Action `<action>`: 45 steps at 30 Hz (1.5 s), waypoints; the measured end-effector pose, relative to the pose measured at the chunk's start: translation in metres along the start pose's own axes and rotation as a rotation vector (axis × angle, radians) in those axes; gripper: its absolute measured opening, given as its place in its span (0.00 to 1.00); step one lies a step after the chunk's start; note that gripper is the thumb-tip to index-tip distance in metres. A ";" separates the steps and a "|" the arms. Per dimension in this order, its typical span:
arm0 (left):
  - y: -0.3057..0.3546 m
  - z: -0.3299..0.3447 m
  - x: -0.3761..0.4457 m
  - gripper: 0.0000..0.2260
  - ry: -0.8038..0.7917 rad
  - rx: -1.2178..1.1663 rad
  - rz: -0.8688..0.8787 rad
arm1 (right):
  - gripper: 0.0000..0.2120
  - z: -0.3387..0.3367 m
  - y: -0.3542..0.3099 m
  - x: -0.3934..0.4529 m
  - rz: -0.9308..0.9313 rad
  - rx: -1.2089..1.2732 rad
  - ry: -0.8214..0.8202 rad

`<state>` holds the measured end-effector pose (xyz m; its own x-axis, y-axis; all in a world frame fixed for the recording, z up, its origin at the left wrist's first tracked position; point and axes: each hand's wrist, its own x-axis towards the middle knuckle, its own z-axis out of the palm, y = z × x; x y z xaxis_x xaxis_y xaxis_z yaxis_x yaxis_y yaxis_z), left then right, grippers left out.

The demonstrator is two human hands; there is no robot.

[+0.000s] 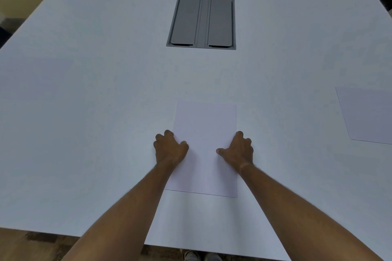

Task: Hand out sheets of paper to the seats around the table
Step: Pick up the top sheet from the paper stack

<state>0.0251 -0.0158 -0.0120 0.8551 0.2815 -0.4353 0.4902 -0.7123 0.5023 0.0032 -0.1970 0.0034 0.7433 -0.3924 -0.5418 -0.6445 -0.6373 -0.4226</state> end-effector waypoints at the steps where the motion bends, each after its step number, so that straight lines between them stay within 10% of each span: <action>1: 0.000 0.000 0.000 0.23 0.004 0.029 0.004 | 0.33 0.001 -0.001 0.000 0.000 -0.013 0.005; 23: -0.008 0.004 0.015 0.24 -0.037 -0.040 0.014 | 0.34 -0.004 0.003 0.011 0.034 0.125 0.021; 34: -0.010 0.001 0.016 0.25 -0.043 -0.032 0.029 | 0.06 -0.008 0.005 0.019 0.117 0.429 0.180; 45: -0.009 -0.021 0.020 0.22 0.016 -0.084 0.083 | 0.06 -0.019 0.017 0.022 0.106 0.790 0.012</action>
<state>0.0418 0.0094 -0.0099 0.8956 0.2344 -0.3780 0.4293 -0.6776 0.5971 0.0119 -0.2289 -0.0020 0.6700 -0.4349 -0.6016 -0.6447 0.0608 -0.7620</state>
